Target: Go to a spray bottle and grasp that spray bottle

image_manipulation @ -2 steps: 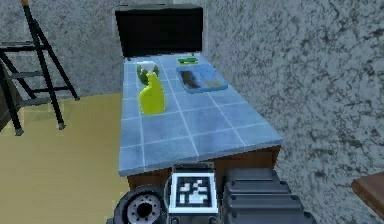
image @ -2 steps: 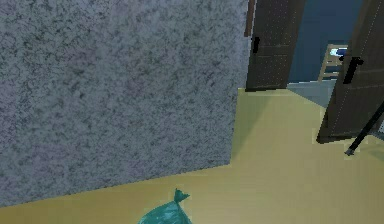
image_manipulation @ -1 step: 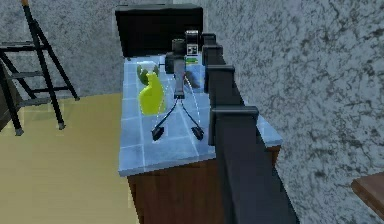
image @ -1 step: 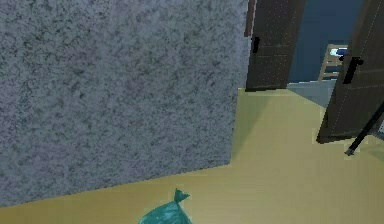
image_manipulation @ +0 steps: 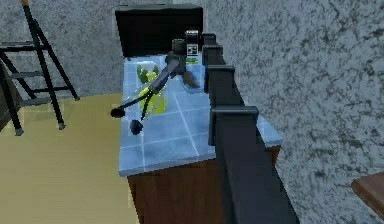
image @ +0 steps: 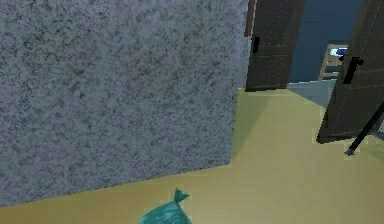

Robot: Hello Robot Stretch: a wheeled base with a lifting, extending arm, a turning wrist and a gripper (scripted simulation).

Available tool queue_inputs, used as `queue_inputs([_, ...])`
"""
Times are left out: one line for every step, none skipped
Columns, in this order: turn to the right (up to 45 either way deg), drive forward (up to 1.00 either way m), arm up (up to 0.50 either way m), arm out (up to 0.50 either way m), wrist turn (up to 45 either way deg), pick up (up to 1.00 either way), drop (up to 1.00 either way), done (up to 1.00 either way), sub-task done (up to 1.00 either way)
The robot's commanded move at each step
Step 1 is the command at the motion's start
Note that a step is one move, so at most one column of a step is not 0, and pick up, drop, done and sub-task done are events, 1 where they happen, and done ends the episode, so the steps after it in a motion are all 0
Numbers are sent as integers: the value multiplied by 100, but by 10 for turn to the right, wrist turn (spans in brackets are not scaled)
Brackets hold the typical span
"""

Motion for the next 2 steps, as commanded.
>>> queue_inputs([0, 0, 0, 0, 450, 0, 0, 0, 0])
queue_inputs([0, 0, 0, 0, 180, 0, 0, 0, 0])
